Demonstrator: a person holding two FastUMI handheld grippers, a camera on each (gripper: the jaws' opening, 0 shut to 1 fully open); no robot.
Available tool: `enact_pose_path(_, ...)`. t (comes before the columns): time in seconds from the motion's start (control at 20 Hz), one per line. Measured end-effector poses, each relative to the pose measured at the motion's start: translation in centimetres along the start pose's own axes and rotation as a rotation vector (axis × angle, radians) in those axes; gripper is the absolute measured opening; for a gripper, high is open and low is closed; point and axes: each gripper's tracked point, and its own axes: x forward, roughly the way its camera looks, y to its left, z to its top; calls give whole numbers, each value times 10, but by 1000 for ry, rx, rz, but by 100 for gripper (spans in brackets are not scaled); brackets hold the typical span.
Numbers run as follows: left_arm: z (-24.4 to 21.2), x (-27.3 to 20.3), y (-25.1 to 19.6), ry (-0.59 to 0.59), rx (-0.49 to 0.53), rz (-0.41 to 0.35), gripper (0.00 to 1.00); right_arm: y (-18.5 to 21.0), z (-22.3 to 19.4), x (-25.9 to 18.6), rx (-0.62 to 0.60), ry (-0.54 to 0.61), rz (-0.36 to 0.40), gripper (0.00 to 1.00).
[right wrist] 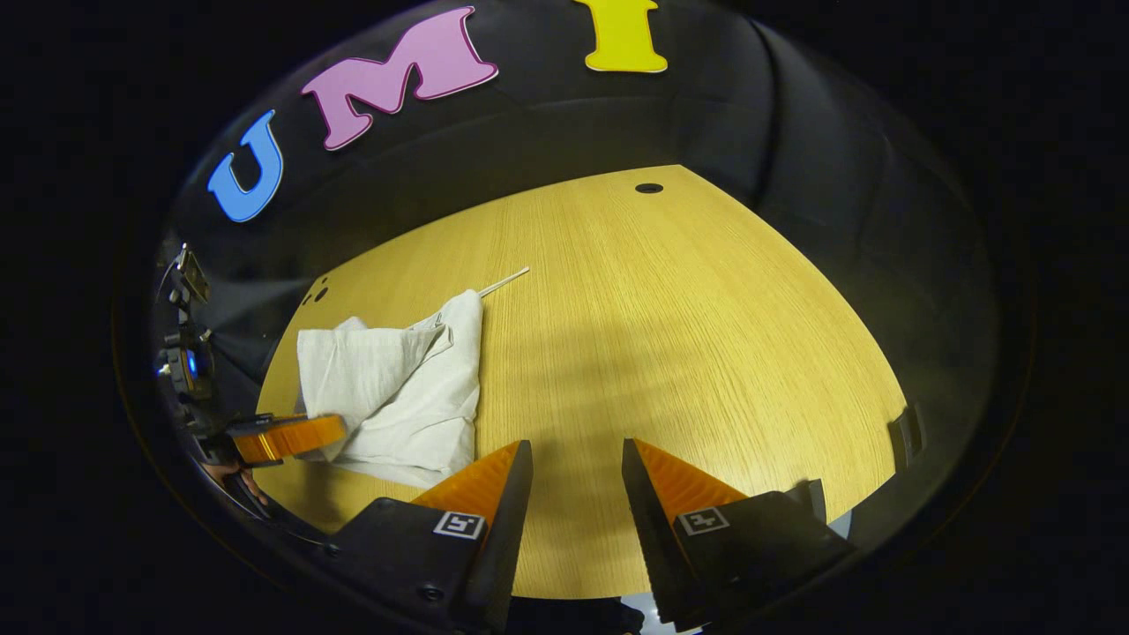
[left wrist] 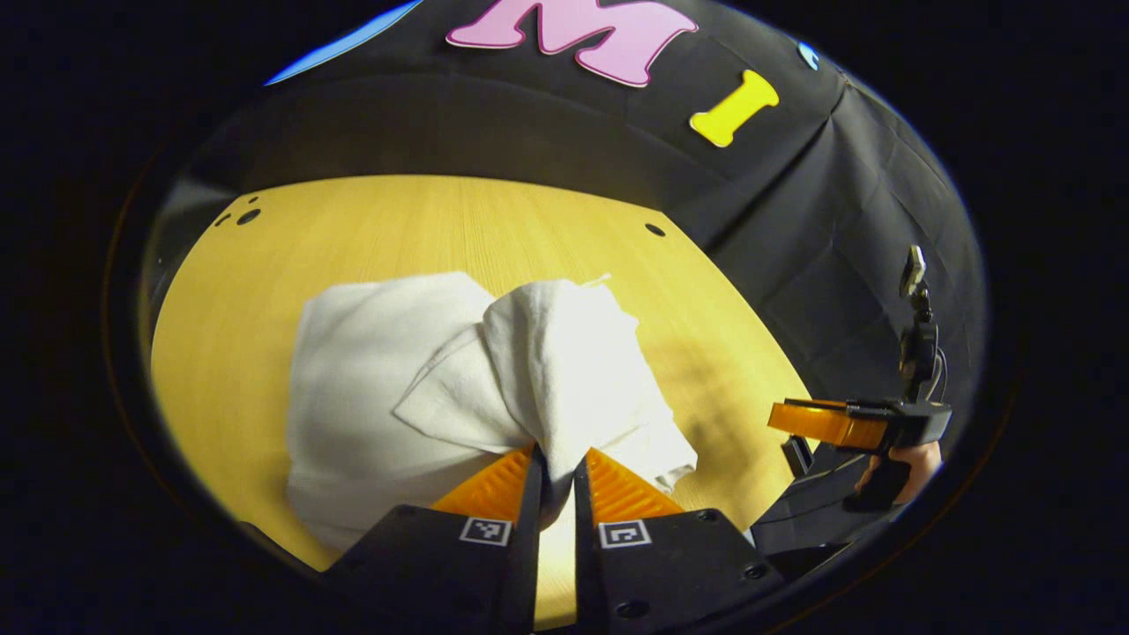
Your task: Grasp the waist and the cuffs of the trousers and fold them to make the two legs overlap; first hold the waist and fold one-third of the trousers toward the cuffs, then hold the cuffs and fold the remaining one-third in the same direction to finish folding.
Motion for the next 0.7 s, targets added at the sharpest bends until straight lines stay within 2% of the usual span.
enact_pose_path(0.1, -12, 2, -3, 41, -11, -21, 30, 1, 0, 1, 3, 2, 2, 64)
enact_pose_path(0.15, -16, 3, -7, 58, -21, -34, 46, 2, 1, 2, 5, 2, 4, 64)
enact_pose_path(0.2, -14, 2, -5, 64, -30, -50, 41, 2, 1, 3, 3, 2, 6, 64)
enact_pose_path(0.25, -14, 1, -9, 59, -35, -72, 60, 3, 2, 3, 1, 2, 7, 64)
enact_pose_path(0.3, -12, -1, -13, 49, -34, -90, 56, 3, 2, 3, -2, 2, 8, 64)
enact_pose_path(0.35, -10, -3, -18, 35, -22, -106, 76, 4, 2, 4, -3, 3, 10, 64)
enact_pose_path(0.45, -3, -13, -28, -6, 22, -145, 89, 6, 3, 5, -8, 7, 11, 64)
enact_pose_path(0.7, 24, -63, -41, -171, 45, -236, 94, 24, 18, 9, 19, -14, 53, 64)
